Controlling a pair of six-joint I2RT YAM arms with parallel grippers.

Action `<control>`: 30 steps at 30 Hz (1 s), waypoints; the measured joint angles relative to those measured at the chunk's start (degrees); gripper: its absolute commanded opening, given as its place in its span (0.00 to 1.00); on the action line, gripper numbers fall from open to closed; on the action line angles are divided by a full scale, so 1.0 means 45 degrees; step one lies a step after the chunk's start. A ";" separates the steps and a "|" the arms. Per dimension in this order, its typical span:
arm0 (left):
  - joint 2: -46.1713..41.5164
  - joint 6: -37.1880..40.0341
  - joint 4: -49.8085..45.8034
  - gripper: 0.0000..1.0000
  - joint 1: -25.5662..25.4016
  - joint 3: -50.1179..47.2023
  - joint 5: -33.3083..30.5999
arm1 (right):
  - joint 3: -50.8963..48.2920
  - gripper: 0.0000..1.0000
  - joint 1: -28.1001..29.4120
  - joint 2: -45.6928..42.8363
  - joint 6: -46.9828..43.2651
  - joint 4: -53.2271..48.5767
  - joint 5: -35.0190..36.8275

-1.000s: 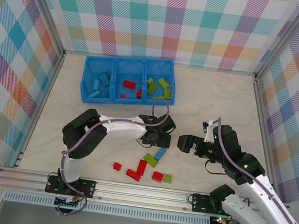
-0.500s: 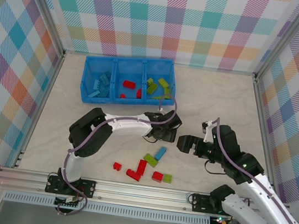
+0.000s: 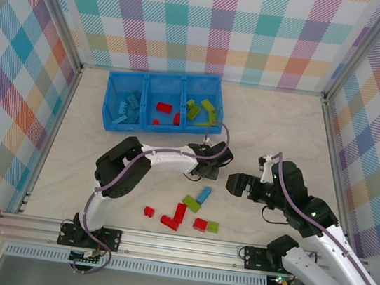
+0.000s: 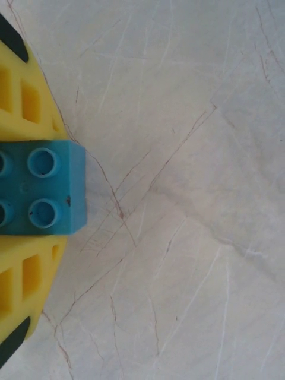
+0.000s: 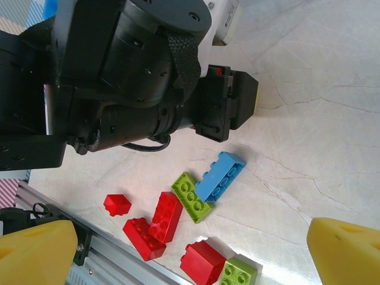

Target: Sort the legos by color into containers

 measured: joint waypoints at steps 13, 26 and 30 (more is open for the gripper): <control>-0.4619 0.0578 -0.0044 0.26 0.2535 -0.0748 -0.0418 | -0.0593 1.00 0.0000 0.1214 -0.0102 0.1583 -0.2973; -0.4731 0.0952 -0.0194 0.32 0.9418 -0.0452 -0.1059 | -0.0685 1.00 0.0005 0.2506 -0.0107 0.2191 -0.4245; -0.2919 0.1020 -0.0374 0.47 1.0161 0.0602 -0.0826 | -0.0685 1.00 0.0005 0.2501 -0.0102 0.2210 -0.4240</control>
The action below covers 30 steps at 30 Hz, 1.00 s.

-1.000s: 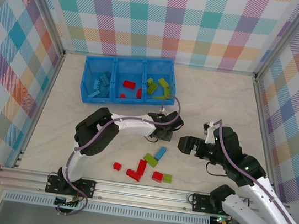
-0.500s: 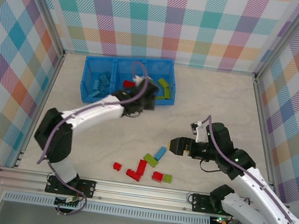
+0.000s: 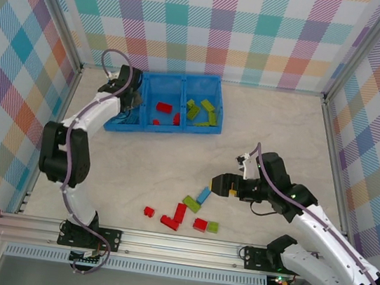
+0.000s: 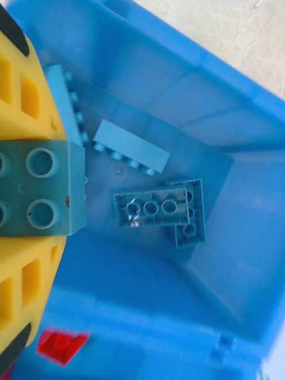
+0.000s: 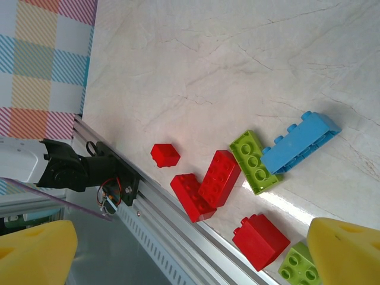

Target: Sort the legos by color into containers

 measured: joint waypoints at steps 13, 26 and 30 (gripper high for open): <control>-0.0617 0.0355 -0.0306 0.63 0.0083 -0.0194 0.0903 | 0.0000 1.00 0.0000 -0.0515 0.0039 -0.0083 0.1166; -0.6222 0.3011 0.1399 0.63 -0.6611 -0.3449 0.4119 | 0.0000 1.00 -0.0005 -0.1817 0.0053 -0.0136 0.3395; -0.5892 0.3740 0.1127 0.64 -0.8204 -0.4017 0.4430 | -0.0015 1.00 -0.0005 -0.2385 0.0102 -0.0359 0.3837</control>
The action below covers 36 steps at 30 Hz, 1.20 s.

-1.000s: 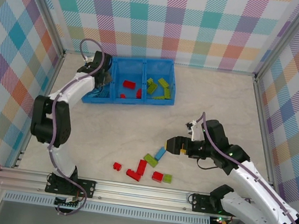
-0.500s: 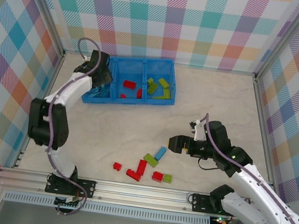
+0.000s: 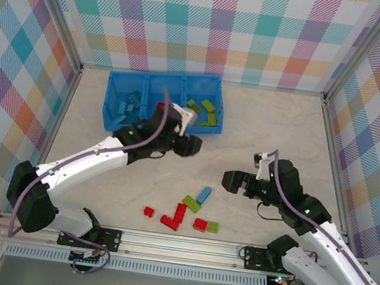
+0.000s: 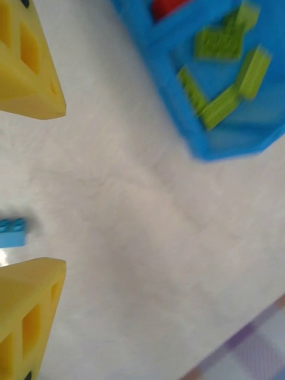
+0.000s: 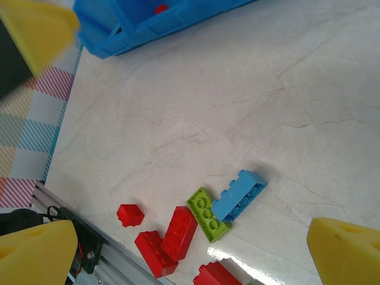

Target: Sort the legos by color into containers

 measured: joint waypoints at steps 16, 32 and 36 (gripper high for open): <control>0.4546 -0.1209 0.0627 0.69 -0.3113 -0.1564 0.0350 | -0.0568 1.00 0.0000 -0.0340 0.0559 0.0015 0.0379; 0.5508 -0.1501 0.1423 0.15 -0.3094 -0.1302 0.0340 | -0.0986 1.00 0.0000 -0.0559 0.0699 0.0049 0.0403; 0.5547 -0.1666 0.1904 0.17 -0.2851 -0.1307 0.0675 | -0.1001 1.00 -0.0010 -0.0554 0.0665 0.0049 0.0039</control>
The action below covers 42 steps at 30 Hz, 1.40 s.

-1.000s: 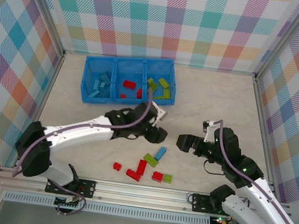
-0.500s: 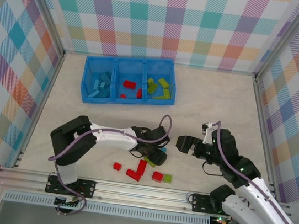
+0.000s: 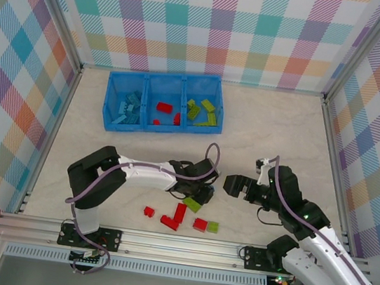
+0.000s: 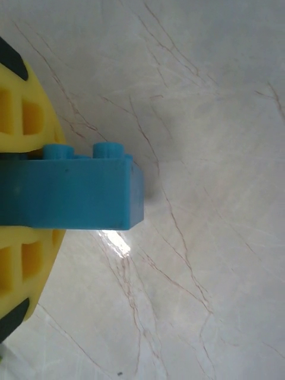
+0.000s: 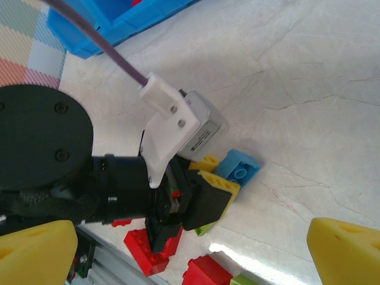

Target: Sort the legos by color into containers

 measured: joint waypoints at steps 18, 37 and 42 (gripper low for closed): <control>-0.5197 0.0869 -0.0840 0.19 0.6824 0.0136 -0.0481 | 0.0209 1.00 0.1044 0.3201 -0.0772 -0.0005 -0.3011; -0.0068 0.0044 -0.1792 0.64 1.2089 0.4148 -0.4153 | 0.0301 1.00 0.1783 0.2458 -0.0515 -0.0102 -0.1530; 0.0019 -0.0083 -0.1865 0.69 1.2245 0.4318 -0.3900 | 0.0617 1.00 0.1880 0.2540 -0.0393 -0.0811 -0.0690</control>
